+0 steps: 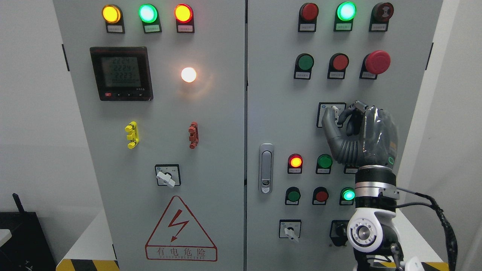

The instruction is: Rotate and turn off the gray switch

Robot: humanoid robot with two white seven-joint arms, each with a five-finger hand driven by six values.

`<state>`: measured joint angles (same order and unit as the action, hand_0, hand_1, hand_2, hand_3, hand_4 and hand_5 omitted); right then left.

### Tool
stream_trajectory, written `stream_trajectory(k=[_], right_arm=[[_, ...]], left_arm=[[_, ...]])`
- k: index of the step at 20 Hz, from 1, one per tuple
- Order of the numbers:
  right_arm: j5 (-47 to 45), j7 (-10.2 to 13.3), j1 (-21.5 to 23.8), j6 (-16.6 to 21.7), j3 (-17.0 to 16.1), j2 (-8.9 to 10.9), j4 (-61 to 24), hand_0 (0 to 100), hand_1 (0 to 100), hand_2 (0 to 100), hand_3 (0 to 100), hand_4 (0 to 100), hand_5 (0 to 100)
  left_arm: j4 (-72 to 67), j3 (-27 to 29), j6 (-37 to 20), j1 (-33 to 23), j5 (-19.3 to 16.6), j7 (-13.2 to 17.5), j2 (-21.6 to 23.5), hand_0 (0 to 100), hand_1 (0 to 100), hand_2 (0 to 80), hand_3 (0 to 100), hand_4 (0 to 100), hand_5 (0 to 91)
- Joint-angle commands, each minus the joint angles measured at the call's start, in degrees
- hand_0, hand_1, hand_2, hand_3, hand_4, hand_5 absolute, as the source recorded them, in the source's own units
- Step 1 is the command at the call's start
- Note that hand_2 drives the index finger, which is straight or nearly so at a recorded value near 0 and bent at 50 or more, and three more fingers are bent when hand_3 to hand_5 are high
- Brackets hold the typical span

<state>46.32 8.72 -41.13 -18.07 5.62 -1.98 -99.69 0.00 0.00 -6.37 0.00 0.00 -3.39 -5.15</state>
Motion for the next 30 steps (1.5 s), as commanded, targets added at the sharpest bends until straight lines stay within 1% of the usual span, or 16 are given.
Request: stream_trajectory(k=[1, 7, 15, 18, 20, 21, 23, 25, 27, 28, 29, 30], right_arm=[[0.0, 0.1, 0.0, 0.1, 0.0, -0.04, 0.0, 33, 44, 71, 100, 100, 100], [0.0, 0.1, 0.0, 0.5, 0.0, 0.14, -0.1, 27, 46, 71, 100, 100, 100], [-0.1, 0.5, 0.4, 0.9, -0.1, 0.31, -0.5, 26, 45, 70, 100, 100, 100], [-0.1, 0.9, 0.6, 1.5, -0.3, 0.75, -1.6, 27, 44, 70, 100, 100, 100], [-0.1, 1.4, 0.7, 2.5, -0.7, 0.84, -2.3, 27, 43, 70, 100, 100, 100], [-0.1, 2.2, 0.7, 3.0, -0.9, 0.84, -2.3, 27, 42, 70, 100, 100, 100], [-0.1, 2.9, 0.9, 3.9, -1.0, 0.84, -3.2, 27, 42, 70, 100, 100, 100], [-0.1, 3.2, 1.7, 5.3, -1.0, 1.36, -4.9, 27, 40, 69, 100, 100, 100], [-0.1, 4.2, 2.4, 6.6, -1.0, 1.81, -6.5, 26, 36, 69, 100, 99, 100], [-0.1, 4.9, 2.9, 7.8, -1.0, 2.24, -7.1, 26, 36, 69, 100, 99, 100], [-0.1, 6.0, 3.5, 9.6, -1.0, 2.68, -7.8, 26, 34, 69, 99, 99, 100], [-0.1, 7.1, 4.1, 12.2, -1.1, 3.30, -8.2, 26, 31, 67, 99, 98, 100]], left_arm=[[1.4, 0.4, 0.0, 0.5, 1.1, 0.0, 0.0, 12, 39, 0.0, 0, 0, 0.0], [1.4, 0.4, 0.0, 0.5, 1.1, 0.0, 0.0, 12, 39, 0.0, 0, 0, 0.0], [1.4, 0.4, 0.0, 0.5, 1.1, 0.0, 0.1, 12, 39, 0.0, 0, 0, 0.0], [1.4, 0.4, 0.0, 0.5, 1.1, 0.0, 0.0, 12, 39, 0.0, 0, 0, 0.0], [1.4, 0.4, 0.0, 0.5, 1.1, 0.0, 0.1, 12, 39, 0.0, 0, 0, 0.0], [1.4, 0.4, 0.0, 0.5, 1.1, 0.0, 0.0, 12, 39, 0.0, 0, 0, 0.0], [1.4, 0.4, 0.0, 0.5, 1.1, 0.0, 0.0, 12, 39, 0.0, 0, 0, 0.0], [1.4, 0.4, 0.0, 0.5, 1.1, 0.0, 0.0, 12, 39, 0.0, 0, 0, 0.0], [1.4, 0.4, 0.0, 0.5, 1.1, 0.0, 0.1, 12, 39, 0.0, 0, 0, 0.0], [1.4, 0.4, 0.0, 0.5, 1.1, 0.0, 0.1, 12, 39, 0.0, 0, 0, 0.0], [1.4, 0.4, 0.0, 0.5, 1.1, 0.0, 0.1, 12, 39, 0.0, 0, 0, 0.0], [1.4, 0.4, 0.0, 0.5, 1.1, 0.0, 0.1, 12, 39, 0.0, 0, 0, 0.0]])
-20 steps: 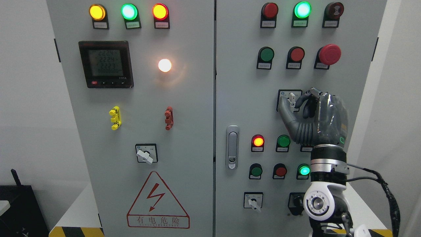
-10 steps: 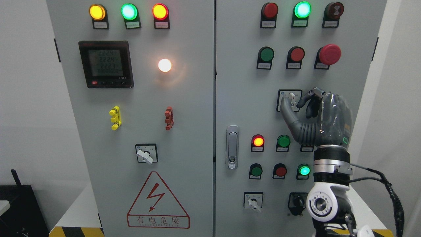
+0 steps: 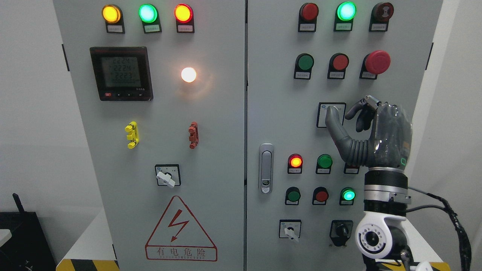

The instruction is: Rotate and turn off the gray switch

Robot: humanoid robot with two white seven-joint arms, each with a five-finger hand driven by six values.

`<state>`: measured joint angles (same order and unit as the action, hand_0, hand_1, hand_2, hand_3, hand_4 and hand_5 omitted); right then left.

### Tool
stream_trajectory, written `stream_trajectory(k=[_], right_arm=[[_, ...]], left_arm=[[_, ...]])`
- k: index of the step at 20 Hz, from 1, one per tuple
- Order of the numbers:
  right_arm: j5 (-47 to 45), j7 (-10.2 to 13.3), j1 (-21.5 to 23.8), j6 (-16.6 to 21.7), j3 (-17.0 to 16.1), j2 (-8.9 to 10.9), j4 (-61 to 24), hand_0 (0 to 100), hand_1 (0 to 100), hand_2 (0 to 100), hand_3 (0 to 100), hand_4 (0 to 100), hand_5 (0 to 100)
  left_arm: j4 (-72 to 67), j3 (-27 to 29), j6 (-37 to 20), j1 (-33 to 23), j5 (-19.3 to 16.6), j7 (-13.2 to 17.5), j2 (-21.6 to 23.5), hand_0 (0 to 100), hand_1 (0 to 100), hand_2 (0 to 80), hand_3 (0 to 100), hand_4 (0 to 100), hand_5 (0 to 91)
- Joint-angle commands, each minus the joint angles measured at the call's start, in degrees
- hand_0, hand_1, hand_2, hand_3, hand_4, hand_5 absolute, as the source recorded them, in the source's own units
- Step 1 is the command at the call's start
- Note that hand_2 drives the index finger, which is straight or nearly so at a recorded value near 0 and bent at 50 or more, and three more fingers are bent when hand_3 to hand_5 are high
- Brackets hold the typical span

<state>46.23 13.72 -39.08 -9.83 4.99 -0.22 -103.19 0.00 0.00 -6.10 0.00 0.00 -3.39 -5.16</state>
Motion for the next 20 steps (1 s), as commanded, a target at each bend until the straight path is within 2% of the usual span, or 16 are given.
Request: stream_trajectory(k=[1, 2, 3, 4, 5, 7, 8, 9, 10, 11, 12, 15, 20], right_arm=[[-0.1, 2.9, 2.5, 6.7, -0.9, 2.14, -4.9, 26, 29, 67, 99, 98, 100], [0.0, 3.5, 3.2, 9.5, -1.2, 2.59, -5.0, 27, 28, 66, 100, 98, 100], [-0.1, 3.8, 3.9, 11.8, -1.6, 3.11, -5.4, 29, 21, 59, 100, 96, 98], [-0.1, 3.8, 4.8, 13.6, -1.9, 4.07, -5.8, 29, 21, 58, 99, 95, 96], [-0.1, 3.7, 6.0, 15.0, -2.1, 5.39, -6.1, 29, 22, 54, 92, 85, 85], [-0.1, 3.2, 7.3, 16.6, -2.4, 7.15, -6.8, 30, 21, 51, 76, 67, 68], [-0.2, 2.7, 7.9, 17.6, -2.6, 7.77, -7.1, 31, 21, 47, 63, 51, 45], [-0.3, 1.7, 8.4, 18.7, -2.9, 8.30, -7.3, 32, 18, 43, 50, 37, 29], [-0.3, 0.2, 9.1, 19.4, -3.1, 8.82, -7.9, 34, 13, 40, 44, 31, 22], [-0.3, -1.3, 9.8, 19.4, -3.1, 9.27, -8.4, 36, 5, 33, 35, 21, 11], [-0.4, -2.7, 10.0, 19.4, -3.1, 9.53, -8.6, 36, 1, 26, 28, 15, 5], [-0.4, -4.4, 10.5, 19.4, -3.1, 9.62, -8.8, 30, 0, 14, 15, 3, 0], [-0.4, -6.4, 12.1, 19.4, -3.1, 11.37, -10.0, 21, 0, 6, 7, 0, 0]], left_arm=[[1.4, 0.4, -0.3, 0.5, 1.1, 0.1, 0.0, 12, 39, 0.0, 0, 0, 0.0], [1.4, 0.4, -0.3, 0.5, 1.1, 0.1, 0.0, 12, 39, 0.0, 0, 0, 0.0], [1.4, 0.4, -0.3, 0.5, 1.1, 0.1, 0.1, 12, 39, 0.0, 0, 0, 0.0], [1.4, 0.4, -0.3, 0.5, 1.1, 0.1, 0.0, 12, 39, 0.0, 0, 0, 0.0], [1.4, 0.4, -0.3, 0.5, 1.1, 0.1, 0.1, 12, 39, 0.0, 0, 0, 0.0], [1.4, 0.4, -0.3, 0.5, 1.1, 0.0, 0.0, 12, 39, 0.0, 0, 0, 0.0], [1.4, 0.4, -0.3, 0.5, 1.1, 0.1, 0.1, 12, 39, 0.0, 0, 0, 0.0], [1.4, 0.4, -0.3, 0.5, 1.1, 0.1, 0.1, 12, 39, 0.0, 0, 0, 0.0], [1.4, 0.4, -0.2, 0.5, 1.1, 0.1, 0.0, 12, 39, 0.0, 0, 0, 0.0], [1.4, 0.4, -0.3, 0.5, 1.1, 0.1, 0.1, 12, 39, 0.0, 0, 0, 0.0], [1.4, 0.4, -0.3, 0.5, 1.1, 0.1, 0.0, 12, 39, 0.0, 0, 0, 0.0], [1.4, 0.4, -0.3, 0.5, 1.1, 0.1, 0.1, 12, 39, 0.0, 0, 0, 0.0], [1.4, 0.4, -0.3, 0.5, 1.1, 0.1, 0.1, 12, 39, 0.0, 0, 0, 0.0]])
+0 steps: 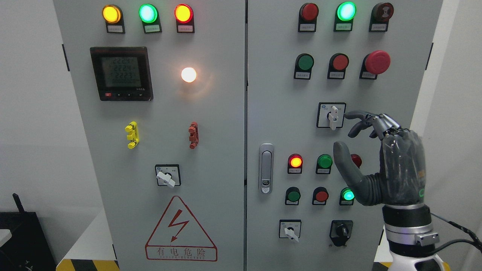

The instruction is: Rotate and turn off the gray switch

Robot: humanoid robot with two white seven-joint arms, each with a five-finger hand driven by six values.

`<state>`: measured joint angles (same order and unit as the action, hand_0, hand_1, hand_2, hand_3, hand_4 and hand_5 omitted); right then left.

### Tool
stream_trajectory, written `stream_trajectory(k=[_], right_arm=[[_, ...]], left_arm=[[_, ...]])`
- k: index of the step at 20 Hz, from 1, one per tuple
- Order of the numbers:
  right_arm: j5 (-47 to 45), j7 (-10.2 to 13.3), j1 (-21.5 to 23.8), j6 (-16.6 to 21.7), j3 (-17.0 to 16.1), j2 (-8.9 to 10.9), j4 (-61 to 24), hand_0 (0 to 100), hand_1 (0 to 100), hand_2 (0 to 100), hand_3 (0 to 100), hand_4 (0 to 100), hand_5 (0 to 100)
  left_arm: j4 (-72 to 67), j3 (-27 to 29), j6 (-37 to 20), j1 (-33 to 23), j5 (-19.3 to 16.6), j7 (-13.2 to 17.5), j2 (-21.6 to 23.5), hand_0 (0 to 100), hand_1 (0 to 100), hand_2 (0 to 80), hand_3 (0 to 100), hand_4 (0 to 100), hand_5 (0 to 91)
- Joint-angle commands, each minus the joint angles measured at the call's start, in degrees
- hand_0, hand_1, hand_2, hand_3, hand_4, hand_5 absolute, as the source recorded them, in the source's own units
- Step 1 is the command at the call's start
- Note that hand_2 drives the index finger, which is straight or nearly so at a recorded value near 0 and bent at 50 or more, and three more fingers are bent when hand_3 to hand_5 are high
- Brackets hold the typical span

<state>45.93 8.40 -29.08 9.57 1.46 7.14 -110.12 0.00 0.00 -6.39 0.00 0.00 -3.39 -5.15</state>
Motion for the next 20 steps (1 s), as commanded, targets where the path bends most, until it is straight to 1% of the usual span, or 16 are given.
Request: stream_trajectory(k=[1, 4, 7, 9, 11, 13, 20], right_arm=[[-0.1, -1.1, 2.6, 0.1, 0.1, 4.37, -3.3, 20, 0, 6, 7, 0, 0], [-0.1, -1.0, 3.9, 0.1, -0.5, 4.64, -3.8, 19, 0, 6, 6, 0, 0], [-0.3, -0.8, 5.8, 0.1, -0.8, 4.11, -4.9, 18, 0, 6, 6, 0, 0], [-0.2, -0.8, 6.8, 0.2, -0.8, 3.32, -5.5, 18, 0, 5, 6, 0, 0], [-0.2, -1.2, 7.2, 0.2, -1.4, 1.83, -5.9, 17, 0, 5, 6, 0, 0], [-0.2, -1.2, 8.0, 0.3, -1.5, 1.82, -6.0, 17, 1, 4, 6, 0, 0], [-0.2, -1.1, 8.5, 0.3, -1.6, 1.83, -6.6, 16, 4, 3, 6, 0, 0]], left_arm=[[1.4, 0.4, 0.0, 0.5, 1.1, 0.0, 0.0, 12, 39, 0.0, 0, 0, 0.0], [1.4, 0.4, 0.1, 0.5, 1.1, 0.0, 0.0, 12, 39, 0.0, 0, 0, 0.0], [1.4, 0.4, 0.0, 0.5, 1.1, 0.0, 0.0, 12, 39, 0.0, 0, 0, 0.0], [1.4, 0.4, 0.0, 0.5, 1.1, 0.0, 0.0, 12, 39, 0.0, 0, 0, 0.0], [1.4, 0.4, 0.0, 0.5, 1.1, 0.0, 0.0, 12, 39, 0.0, 0, 0, 0.0], [1.4, 0.4, 0.0, 0.5, 1.1, 0.0, 0.0, 12, 39, 0.0, 0, 0, 0.0], [1.4, 0.4, 0.0, 0.5, 1.1, 0.0, 0.0, 12, 39, 0.0, 0, 0, 0.0]])
